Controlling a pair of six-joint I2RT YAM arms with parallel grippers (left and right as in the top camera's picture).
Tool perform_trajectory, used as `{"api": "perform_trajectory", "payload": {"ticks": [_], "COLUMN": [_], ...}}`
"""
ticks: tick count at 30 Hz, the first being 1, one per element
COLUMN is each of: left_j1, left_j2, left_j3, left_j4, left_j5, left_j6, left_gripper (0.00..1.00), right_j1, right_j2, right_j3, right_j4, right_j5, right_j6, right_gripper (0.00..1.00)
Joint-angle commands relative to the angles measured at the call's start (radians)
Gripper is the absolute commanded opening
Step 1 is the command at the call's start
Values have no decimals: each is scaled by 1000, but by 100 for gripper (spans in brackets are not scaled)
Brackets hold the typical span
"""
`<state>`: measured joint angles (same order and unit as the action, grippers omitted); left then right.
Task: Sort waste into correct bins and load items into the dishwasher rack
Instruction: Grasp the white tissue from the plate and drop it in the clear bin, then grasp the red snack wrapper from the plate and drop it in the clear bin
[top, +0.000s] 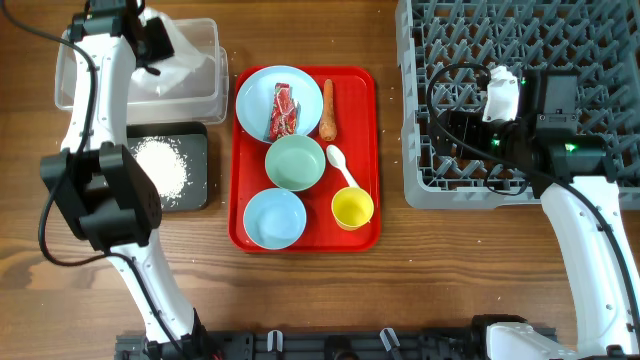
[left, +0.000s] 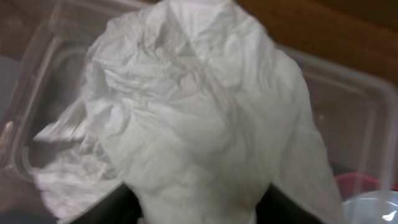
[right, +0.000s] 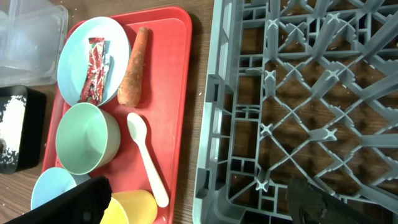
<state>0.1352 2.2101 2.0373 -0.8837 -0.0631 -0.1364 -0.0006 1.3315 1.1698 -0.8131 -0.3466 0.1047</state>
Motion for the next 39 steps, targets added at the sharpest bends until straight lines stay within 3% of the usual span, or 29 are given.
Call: {"api": "perform_trajectory", "payload": {"ticks": [1,8,15,21,24,31,39], "left_j1": [5,0,-142,-342,-396,-409,-413], "left_j2": [11,-21,-139,-41,56,178,242], "left_j3": [-6,57,85,13,2,2,-11], "left_j4": [-10,-55,-179,-187,-139,-97,-93], "left_j5": [-10,0,186,116,76,73,100], "left_j6": [-3,-3,-2,-2,64,111,134], "left_gripper": [100,98,90,93,93,92,84], "right_j1": [5,5,5,5,5,5,5], "right_j2": [12,12,13,21,21,21,21], "right_j3": [15,15,15,15,15,15,15], "right_j4": [-2,-3,-3,-5,-4,-4,3], "right_j5": [13,13,13,13,13,13,13], "right_j6": [3,2,0,2,2,3,3], "right_gripper": [93,93,93,94,94,94,94]}}
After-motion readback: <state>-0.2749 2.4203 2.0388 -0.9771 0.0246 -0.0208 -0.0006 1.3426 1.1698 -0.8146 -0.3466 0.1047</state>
